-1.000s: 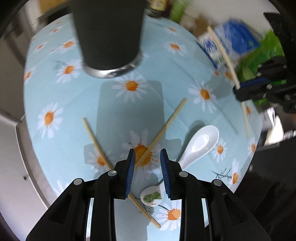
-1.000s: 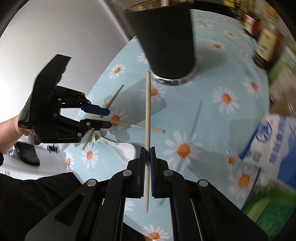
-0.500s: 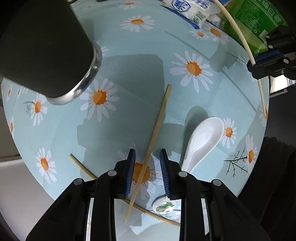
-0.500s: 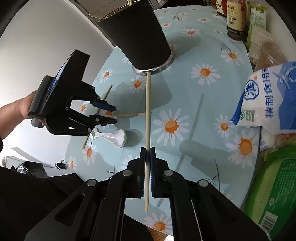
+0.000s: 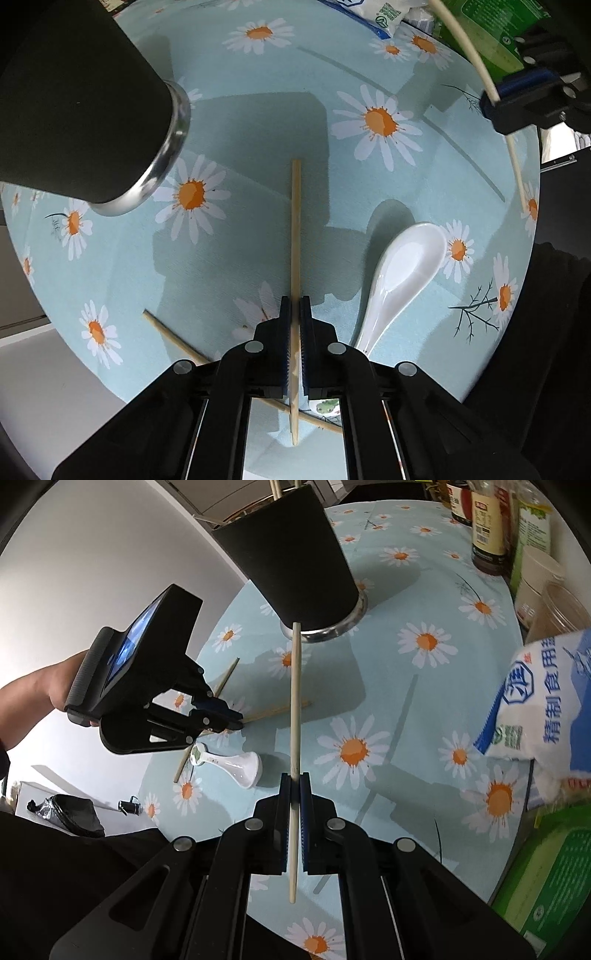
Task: Organize utensils
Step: 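Lift the chopstick with the left gripper and carry it over the black holder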
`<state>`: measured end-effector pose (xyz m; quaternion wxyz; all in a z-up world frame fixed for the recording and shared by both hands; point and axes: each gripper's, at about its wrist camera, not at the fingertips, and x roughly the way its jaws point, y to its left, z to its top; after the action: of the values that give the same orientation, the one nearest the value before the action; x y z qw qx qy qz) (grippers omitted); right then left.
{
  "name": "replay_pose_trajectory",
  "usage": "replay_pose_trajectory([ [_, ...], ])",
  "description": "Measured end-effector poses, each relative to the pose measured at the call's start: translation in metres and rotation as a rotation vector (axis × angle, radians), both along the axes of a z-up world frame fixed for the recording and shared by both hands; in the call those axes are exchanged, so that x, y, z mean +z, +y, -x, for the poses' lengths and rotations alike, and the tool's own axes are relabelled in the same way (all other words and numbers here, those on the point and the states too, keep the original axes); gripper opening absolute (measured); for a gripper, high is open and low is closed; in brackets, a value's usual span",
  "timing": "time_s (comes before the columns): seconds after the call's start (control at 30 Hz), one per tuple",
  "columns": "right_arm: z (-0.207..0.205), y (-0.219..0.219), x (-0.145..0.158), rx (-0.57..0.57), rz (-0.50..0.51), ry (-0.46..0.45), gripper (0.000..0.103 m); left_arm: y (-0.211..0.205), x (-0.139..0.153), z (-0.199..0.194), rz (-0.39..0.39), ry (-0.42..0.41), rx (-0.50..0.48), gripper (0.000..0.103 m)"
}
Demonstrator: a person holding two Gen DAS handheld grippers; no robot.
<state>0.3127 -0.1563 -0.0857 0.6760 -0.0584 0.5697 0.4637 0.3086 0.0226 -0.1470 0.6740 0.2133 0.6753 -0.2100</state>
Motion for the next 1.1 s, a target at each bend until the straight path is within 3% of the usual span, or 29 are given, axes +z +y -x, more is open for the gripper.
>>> replay_pose_trajectory([
  [0.03, -0.002, 0.003, 0.0, 0.005, -0.004, -0.001, 0.006, 0.013, 0.004, 0.017, 0.006, -0.008, 0.008, 0.004],
  [0.37, -0.01, 0.027, 0.012, 0.066, -0.076, -0.059, 0.006, 0.038, 0.049, 0.031, 0.066, -0.178, 0.199, 0.004],
  [0.8, -0.037, 0.059, 0.045, 0.095, -0.192, -0.114, 0.006, 0.077, 0.11, 0.061, 0.319, -0.493, 0.609, 0.004],
  [0.9, -0.045, 0.061, 0.053, 0.079, -0.27, -0.081, 0.006, 0.083, 0.123, 0.066, 0.377, -0.563, 0.665, 0.004],
  [1.1, -0.054, 0.068, 0.072, 0.063, -0.364, -0.106, 0.006, 0.089, 0.151, 0.081, 0.496, -0.709, 0.735, 0.003],
])
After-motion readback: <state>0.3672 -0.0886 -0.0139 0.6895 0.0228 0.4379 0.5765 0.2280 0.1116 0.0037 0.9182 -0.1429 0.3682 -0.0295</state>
